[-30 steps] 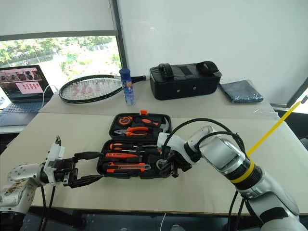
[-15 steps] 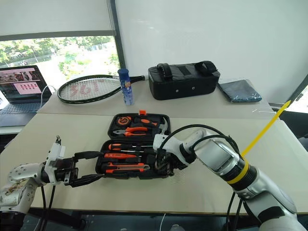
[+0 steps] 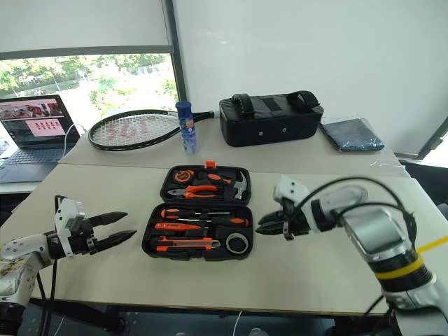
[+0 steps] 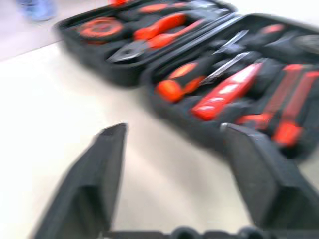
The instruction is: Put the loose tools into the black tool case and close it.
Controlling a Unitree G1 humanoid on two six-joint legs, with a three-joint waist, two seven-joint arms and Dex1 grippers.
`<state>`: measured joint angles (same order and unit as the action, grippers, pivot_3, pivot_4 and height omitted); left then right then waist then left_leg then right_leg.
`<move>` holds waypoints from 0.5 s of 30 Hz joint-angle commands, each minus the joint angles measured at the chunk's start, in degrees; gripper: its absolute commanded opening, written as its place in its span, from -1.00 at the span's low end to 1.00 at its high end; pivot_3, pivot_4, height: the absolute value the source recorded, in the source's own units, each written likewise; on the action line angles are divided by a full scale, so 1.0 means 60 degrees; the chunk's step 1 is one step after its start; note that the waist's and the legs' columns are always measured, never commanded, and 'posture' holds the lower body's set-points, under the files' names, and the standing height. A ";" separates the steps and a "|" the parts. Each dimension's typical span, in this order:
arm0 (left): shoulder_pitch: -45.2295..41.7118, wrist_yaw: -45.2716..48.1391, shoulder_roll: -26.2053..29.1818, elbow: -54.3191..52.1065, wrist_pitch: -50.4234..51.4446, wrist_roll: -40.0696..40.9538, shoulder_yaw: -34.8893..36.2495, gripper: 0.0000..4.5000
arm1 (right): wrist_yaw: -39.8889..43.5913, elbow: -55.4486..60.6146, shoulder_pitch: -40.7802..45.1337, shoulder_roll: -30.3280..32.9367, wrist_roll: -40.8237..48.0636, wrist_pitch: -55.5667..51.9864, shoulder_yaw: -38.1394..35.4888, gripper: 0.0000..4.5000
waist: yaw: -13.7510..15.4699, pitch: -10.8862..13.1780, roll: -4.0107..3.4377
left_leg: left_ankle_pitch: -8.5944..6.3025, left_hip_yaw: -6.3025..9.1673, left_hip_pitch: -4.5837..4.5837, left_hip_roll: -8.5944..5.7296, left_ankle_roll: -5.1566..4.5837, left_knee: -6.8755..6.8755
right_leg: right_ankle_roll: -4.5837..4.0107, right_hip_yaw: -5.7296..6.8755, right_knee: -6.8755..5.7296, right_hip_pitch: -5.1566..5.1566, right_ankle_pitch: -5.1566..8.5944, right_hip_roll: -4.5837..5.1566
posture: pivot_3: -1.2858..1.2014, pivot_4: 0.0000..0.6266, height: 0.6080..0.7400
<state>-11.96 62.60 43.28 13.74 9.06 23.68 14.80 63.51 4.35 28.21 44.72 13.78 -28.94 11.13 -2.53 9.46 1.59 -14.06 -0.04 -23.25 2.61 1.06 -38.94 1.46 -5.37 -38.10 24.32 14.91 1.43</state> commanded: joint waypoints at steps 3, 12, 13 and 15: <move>-0.0735 -0.1399 -0.0557 -0.0075 0.0662 -0.0670 -0.0626 -0.70 | -0.1678 -0.1705 0.0118 -0.0952 -0.1355 0.3450 -0.0242 -1.00 | -0.0026 0.0000 -0.0001 | 0.0001 -0.0004 0.0009 0.0000 0.0001 0.0000 | 0.0000 -0.0008 -0.0007 -0.0003 -0.0003 -0.0004 | 0.03 -0.52 1.00; -0.1418 -0.1918 -0.1118 -0.0692 0.2141 -0.1091 -0.1892 -0.97 | -0.1986 -0.2097 0.0064 -0.1824 -0.2010 0.3300 0.0326 -1.00 | 0.0016 0.0000 -0.0001 | 0.0000 0.0002 0.0000 -0.0003 0.0001 0.0004 | 0.0001 -0.0008 -0.0003 0.0000 -0.0004 -0.0002 | 0.03 -0.52 1.00; -0.1453 -0.1793 -0.1142 -0.0714 0.2176 -0.1064 -0.1975 -0.97 | -0.1921 -0.1942 -0.0010 -0.1857 -0.1995 0.3260 0.0366 -1.00 | 0.0030 0.0000 -0.0001 | 0.0000 0.0004 -0.0002 -0.0004 0.0001 0.0004 | 0.0001 -0.0007 -0.0003 -0.0001 -0.0004 -0.0001 | 0.03 -0.52 1.00; -0.1493 -0.1659 -0.1163 -0.0758 0.2365 -0.1018 -0.2094 -0.97 | -0.1831 -0.1681 -0.0120 -0.1910 -0.1963 0.3092 0.0401 -1.00 | 0.0075 0.0000 -0.0001 | 0.0000 0.0006 -0.0002 -0.0010 0.0001 0.0003 | 0.0002 -0.0006 -0.0002 -0.0005 -0.0004 0.0005 | 0.03 -0.52 1.00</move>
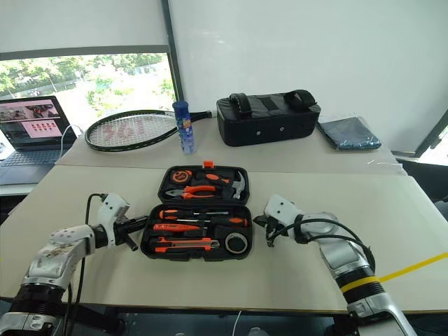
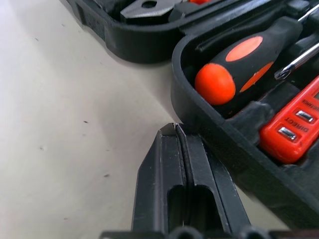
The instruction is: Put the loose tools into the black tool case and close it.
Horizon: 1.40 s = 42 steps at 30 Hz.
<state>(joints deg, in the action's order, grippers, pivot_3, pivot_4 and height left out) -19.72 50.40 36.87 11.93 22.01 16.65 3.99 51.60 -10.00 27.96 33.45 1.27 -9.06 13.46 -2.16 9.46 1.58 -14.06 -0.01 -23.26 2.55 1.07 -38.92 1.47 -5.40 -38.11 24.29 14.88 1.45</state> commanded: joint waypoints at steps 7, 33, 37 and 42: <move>-0.0191 0.0668 -0.0315 -0.0844 0.0472 0.0016 -0.0927 -0.97 | 0.0540 0.2254 -0.0640 0.0201 0.0124 -0.1394 0.0320 -1.00 | 0.0101 -0.0001 -0.0001 | -0.0001 0.0002 0.0003 -0.0004 0.0000 0.0003 | 0.0006 0.0002 0.0007 -0.0006 0.0000 0.0003 | 0.03 -0.52 1.00; 0.0667 0.0937 0.0241 -0.1465 0.0638 0.0161 -0.0386 -0.97 | 0.0407 0.5739 -0.3062 0.1289 0.0645 -0.3781 -0.0798 -1.00 | 0.0241 -0.0026 0.0012 | -0.0003 0.0000 0.0014 -0.0007 -0.0002 0.0001 | 0.0014 0.0000 0.0021 -0.0025 0.0006 0.0003 | 0.03 -0.52 1.00; 0.0586 0.1369 0.0856 -0.1405 0.1288 0.0862 0.0475 -0.99 | 0.0773 0.5769 -0.3248 0.1575 0.1829 -0.4306 -0.2047 -0.87 | 0.0210 -0.0020 0.0019 | -0.0002 -0.0002 0.0010 -0.0006 -0.0002 0.0000 | 0.0015 -0.0001 0.0020 -0.0019 0.0006 0.0002 | 0.03 -0.52 1.00; -0.0382 0.1780 0.1933 -0.1515 0.4115 0.1753 0.0528 -0.32 | 0.0494 0.6037 -0.2352 0.1496 0.4068 -0.7704 -0.3331 -0.19 | 0.0141 -0.0010 0.0031 | 0.0000 0.0004 0.0017 0.0002 -0.0001 -0.0006 | 0.0014 -0.0001 0.0006 -0.0022 0.0005 -0.0013 | 0.03 -0.52 1.00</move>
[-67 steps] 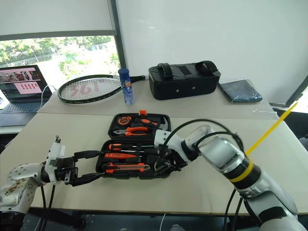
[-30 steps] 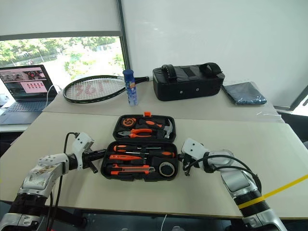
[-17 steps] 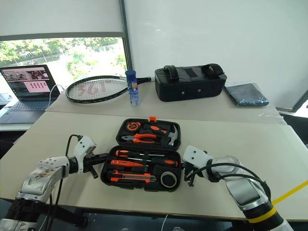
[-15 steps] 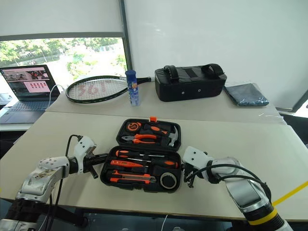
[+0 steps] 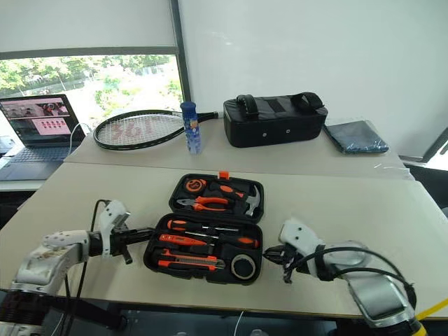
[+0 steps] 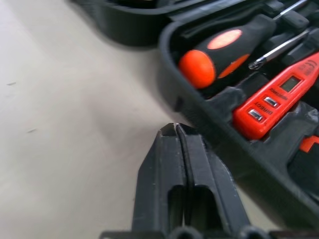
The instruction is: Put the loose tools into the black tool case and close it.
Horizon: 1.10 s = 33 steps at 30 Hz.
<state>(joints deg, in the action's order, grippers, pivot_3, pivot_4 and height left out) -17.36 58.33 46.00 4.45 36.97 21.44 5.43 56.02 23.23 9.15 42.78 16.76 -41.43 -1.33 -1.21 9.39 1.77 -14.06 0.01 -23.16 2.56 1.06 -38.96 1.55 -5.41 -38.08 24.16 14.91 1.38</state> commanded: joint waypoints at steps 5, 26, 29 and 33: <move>-0.3139 -0.0447 0.0126 0.0534 0.4450 0.1427 0.0021 0.31 | -0.1774 -0.0248 0.3114 -0.0871 0.2362 -0.6243 -0.1554 0.39 | -0.0044 0.0017 0.0016 | 0.0012 0.0007 -0.0011 -0.0001 -0.0007 -0.0009 | -0.0001 0.0001 -0.0009 0.0012 -0.0003 -0.0009 | 0.03 -0.52 1.00; -0.6008 -0.2813 -0.1845 0.3286 0.5365 0.0530 -0.0431 0.31 | -0.5433 -0.4940 0.7486 -0.3269 0.1011 -0.8486 -0.0833 0.39 | -0.0243 0.0015 0.0013 | 0.0016 0.0007 -0.0044 -0.0015 -0.0012 0.0016 | -0.0008 -0.0007 -0.0018 0.0055 -0.0011 0.0011 | 0.03 -0.52 1.00; -0.6040 -0.2676 -0.1625 0.3373 0.5239 0.0470 -0.0440 0.31 | -0.5481 -0.5007 0.7456 -0.3286 0.1008 -0.8425 -0.0592 0.39 | -0.0273 0.0016 0.0012 | 0.0016 0.0007 -0.0044 -0.0015 -0.0012 0.0016 | -0.0008 -0.0008 -0.0019 0.0055 -0.0011 0.0011 | 0.03 -0.52 1.00; -0.6150 -0.2525 -0.1193 0.3733 0.5013 0.0325 -0.0396 0.31 | -0.5548 -0.5123 0.7470 -0.3397 0.0973 -0.8281 -0.0474 0.39 | -0.0420 0.0016 0.0012 | 0.0016 0.0009 -0.0041 -0.0013 -0.0012 0.0019 | -0.0009 -0.0007 -0.0021 0.0055 -0.0012 0.0007 | 0.03 -0.52 1.00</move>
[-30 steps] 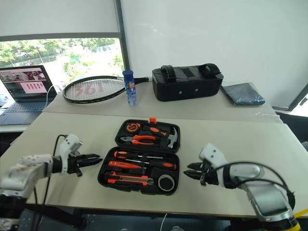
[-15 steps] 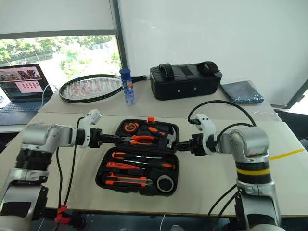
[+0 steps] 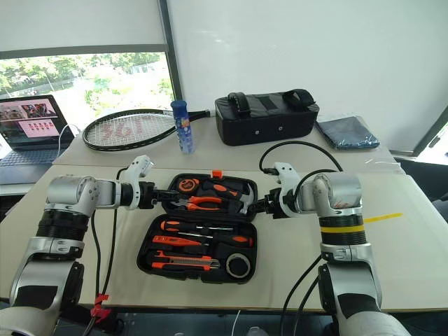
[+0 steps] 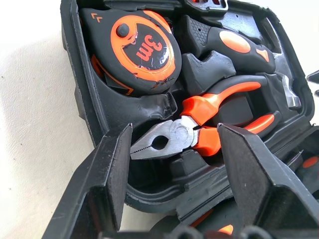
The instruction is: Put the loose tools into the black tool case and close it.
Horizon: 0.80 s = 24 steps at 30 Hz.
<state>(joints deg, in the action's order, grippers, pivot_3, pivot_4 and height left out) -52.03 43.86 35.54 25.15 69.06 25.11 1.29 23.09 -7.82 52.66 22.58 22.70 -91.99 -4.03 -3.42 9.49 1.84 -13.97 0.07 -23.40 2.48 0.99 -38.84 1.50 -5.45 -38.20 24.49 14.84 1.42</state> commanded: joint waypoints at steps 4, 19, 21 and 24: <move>-0.0306 0.0004 0.0622 0.0372 -0.0521 -0.0392 0.0049 0.31 | -0.0112 -0.0055 0.0229 -0.0079 -0.0034 0.0263 0.0004 0.39 | -0.0138 0.0001 -0.0001 | 0.0000 0.0000 0.0009 0.0000 0.0000 0.0006 | -0.0001 -0.0004 -0.0006 0.0000 -0.0001 -0.0002 | 0.03 -0.52 1.00; -0.0762 0.0623 0.1024 0.0494 -0.0328 0.0343 0.0888 0.31 | -0.0138 -0.0014 0.0116 -0.0313 0.0049 0.0621 -0.0074 0.39 | -0.0104 0.0002 -0.0003 | 0.0000 0.0002 -0.0014 -0.0004 0.0000 0.0014 | 0.0001 0.0004 0.0017 0.0007 -0.0001 0.0009 | 0.03 -0.52 1.00; -0.0537 0.0646 0.1291 0.0666 -0.0824 -0.0271 0.0185 0.31 | -0.0193 -0.0077 0.0160 -0.0373 0.0014 0.0652 -0.0106 0.39 | -0.0117 0.0003 -0.0004 | 0.0000 0.0002 -0.0013 -0.0003 0.0000 0.0016 | 0.0000 0.0003 0.0016 0.0011 -0.0001 0.0007 | 0.03 -0.52 1.00; -0.0293 0.0838 0.1425 0.0772 -0.1279 -0.0835 -0.0585 0.31 | -0.0278 -0.0182 0.0211 -0.0457 -0.0044 0.0694 -0.0102 0.39 | -0.0097 0.0003 -0.0005 | 0.0000 0.0001 -0.0010 -0.0005 0.0000 0.0019 | 0.0000 0.0001 0.0014 0.0013 -0.0001 0.0008 | 0.03 -0.52 1.00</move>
<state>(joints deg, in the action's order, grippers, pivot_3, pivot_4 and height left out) -53.94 47.93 43.70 29.82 63.42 21.77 -0.25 21.83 -9.57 52.66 20.11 22.58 -89.07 -3.36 -4.00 9.50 1.81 -13.97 0.07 -23.48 2.44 1.00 -38.73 1.50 -5.44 -38.12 24.57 14.84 1.48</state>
